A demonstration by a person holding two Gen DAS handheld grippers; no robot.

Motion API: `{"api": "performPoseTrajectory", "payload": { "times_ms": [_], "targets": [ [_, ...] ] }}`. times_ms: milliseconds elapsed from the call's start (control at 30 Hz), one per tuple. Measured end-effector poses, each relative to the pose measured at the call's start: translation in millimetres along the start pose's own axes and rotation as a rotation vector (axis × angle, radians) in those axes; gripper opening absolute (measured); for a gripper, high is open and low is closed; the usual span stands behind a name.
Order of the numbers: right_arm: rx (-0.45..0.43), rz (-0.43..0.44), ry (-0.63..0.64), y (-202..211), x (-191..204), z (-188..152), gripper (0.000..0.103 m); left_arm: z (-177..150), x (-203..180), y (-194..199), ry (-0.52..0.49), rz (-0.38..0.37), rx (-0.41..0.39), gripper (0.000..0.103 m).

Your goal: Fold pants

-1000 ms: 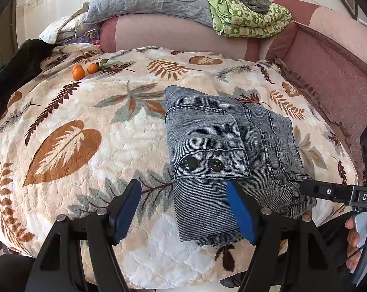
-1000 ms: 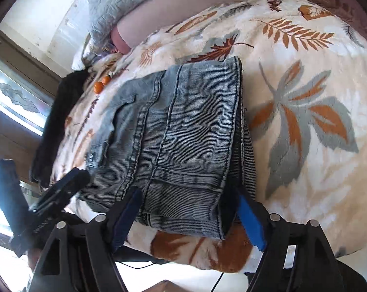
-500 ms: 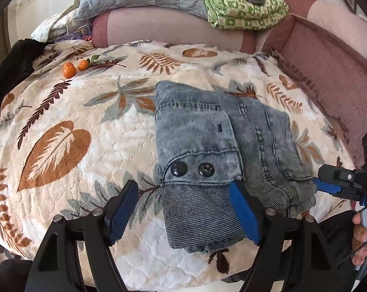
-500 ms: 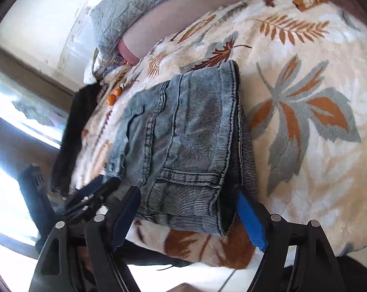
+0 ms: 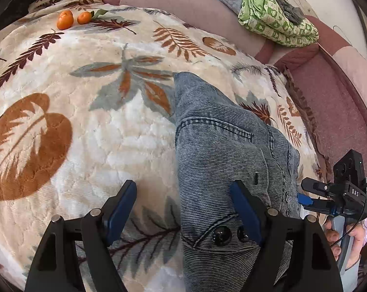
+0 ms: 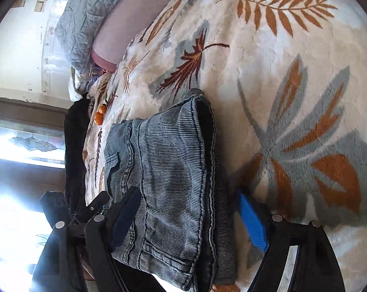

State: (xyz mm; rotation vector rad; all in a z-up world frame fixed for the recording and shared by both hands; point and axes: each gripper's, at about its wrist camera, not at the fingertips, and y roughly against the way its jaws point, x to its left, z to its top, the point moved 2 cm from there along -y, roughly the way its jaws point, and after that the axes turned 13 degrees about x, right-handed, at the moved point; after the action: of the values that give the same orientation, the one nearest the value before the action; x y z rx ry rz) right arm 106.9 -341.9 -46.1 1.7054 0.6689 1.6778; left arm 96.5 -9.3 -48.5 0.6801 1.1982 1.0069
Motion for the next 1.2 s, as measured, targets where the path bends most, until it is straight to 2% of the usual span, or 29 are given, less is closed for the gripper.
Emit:
{"api": "performPoseTrajectory", "payload": {
  "times_ms": [67,133,200,300,333,433,500,533,567,667,733,800,967,1100,1200],
  "targets": [
    [0.017,-0.060,0.048,-4.1,9.9,-1.8,0.078,1.6,-3.7,-2.7,-0.006,0.008,-0.001,0.080],
    [0.031,-0.102,0.061,-9.0,15.8,-1.5,0.068,4.9,-6.2,-4.8,-0.004,-0.024,0.020,0.080],
    [0.038,-0.121,0.048,-12.2,14.6,1.3,0.067,7.6,-7.3,-4.6,-0.006,-0.031,0.035,0.080],
    [0.031,-0.083,0.006,-8.8,14.1,0.8,0.069,7.2,-2.7,-1.8,0.010,-0.064,0.031,0.080],
    [0.030,-0.090,0.035,-6.6,19.0,-3.7,0.068,6.5,-1.6,-2.2,0.010,-0.069,0.031,0.080],
    [0.046,-0.136,0.062,-17.2,21.6,-10.0,0.069,7.0,-11.5,-10.0,-0.033,-0.009,0.020,0.078],
    [0.040,-0.138,0.043,-22.5,18.3,-6.8,0.069,8.4,-19.3,-13.5,-0.057,-0.009,0.037,0.053],
    [0.029,-0.145,0.042,-22.0,21.9,-5.3,0.066,8.2,-21.5,-11.1,-0.060,0.005,0.035,0.048],
    [0.023,-0.167,0.072,-21.1,30.7,-7.4,0.049,8.2,-24.0,-8.0,-0.068,0.017,0.026,0.041],
    [-0.001,-0.259,0.186,-20.5,66.1,-16.6,0.031,4.3,-31.8,3.4,-0.133,0.066,-0.025,0.028],
    [-0.037,-0.268,0.221,-15.8,84.0,-19.0,0.027,1.8,-33.0,16.7,-0.153,0.080,-0.073,0.026],
    [-0.064,-0.262,0.270,-13.6,104.8,-19.2,0.025,1.7,-31.3,37.2,-0.163,0.117,-0.151,0.025],
    [-0.113,-0.234,0.368,-14.9,157.1,-4.6,0.025,25.5,-14.7,100.5,-0.166,0.136,-0.322,0.024],
    [-0.154,-0.204,0.425,-10.1,200.0,25.3,0.025,59.1,-1.1,126.1,-0.155,0.142,-0.371,0.024],
    [-0.162,-0.204,0.438,-11.9,218.7,47.0,0.025,83.0,8.9,123.9,-0.141,0.123,-0.359,0.025]
  ]
}}
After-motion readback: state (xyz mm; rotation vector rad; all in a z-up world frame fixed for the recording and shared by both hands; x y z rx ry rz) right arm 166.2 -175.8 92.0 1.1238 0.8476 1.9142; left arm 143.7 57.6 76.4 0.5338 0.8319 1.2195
